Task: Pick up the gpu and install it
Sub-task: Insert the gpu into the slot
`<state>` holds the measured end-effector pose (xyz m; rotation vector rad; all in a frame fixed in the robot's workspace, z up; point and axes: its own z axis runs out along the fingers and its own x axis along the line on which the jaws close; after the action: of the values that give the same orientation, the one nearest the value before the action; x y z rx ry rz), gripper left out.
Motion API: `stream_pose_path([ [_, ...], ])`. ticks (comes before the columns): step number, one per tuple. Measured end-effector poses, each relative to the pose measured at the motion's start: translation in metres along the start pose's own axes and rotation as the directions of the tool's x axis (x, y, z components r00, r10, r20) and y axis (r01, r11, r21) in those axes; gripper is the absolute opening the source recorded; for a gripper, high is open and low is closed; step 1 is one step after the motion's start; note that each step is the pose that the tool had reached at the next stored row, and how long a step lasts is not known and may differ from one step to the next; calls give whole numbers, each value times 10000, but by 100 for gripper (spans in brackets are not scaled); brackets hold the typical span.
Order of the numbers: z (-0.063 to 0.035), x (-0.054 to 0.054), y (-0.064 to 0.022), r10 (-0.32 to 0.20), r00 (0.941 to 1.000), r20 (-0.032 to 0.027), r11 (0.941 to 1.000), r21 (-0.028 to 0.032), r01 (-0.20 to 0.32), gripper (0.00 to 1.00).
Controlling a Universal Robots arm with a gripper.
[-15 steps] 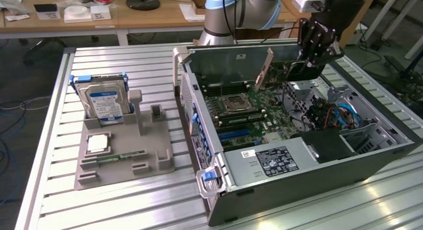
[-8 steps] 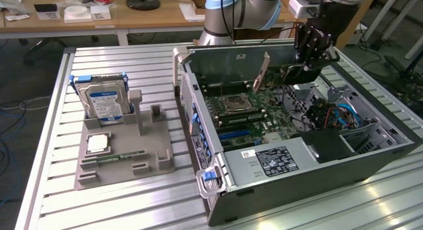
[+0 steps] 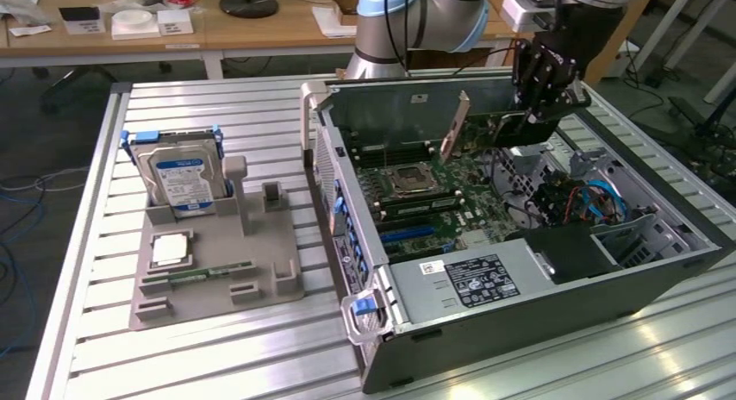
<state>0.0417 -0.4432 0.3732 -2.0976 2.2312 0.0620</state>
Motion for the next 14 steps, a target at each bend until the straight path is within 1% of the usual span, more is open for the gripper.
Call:
stream_pose_path([
  [2,0,1,14,2,10000,1,10000,1,-2,27],
  [4,-1,3,57,-1,10000,1,10000,7,1,27],
  [10,-8,20,265,-4,10000,3,10000,48,3,27],
  [14,-13,54,368,-4,10000,4,10000,61,4,27],
])
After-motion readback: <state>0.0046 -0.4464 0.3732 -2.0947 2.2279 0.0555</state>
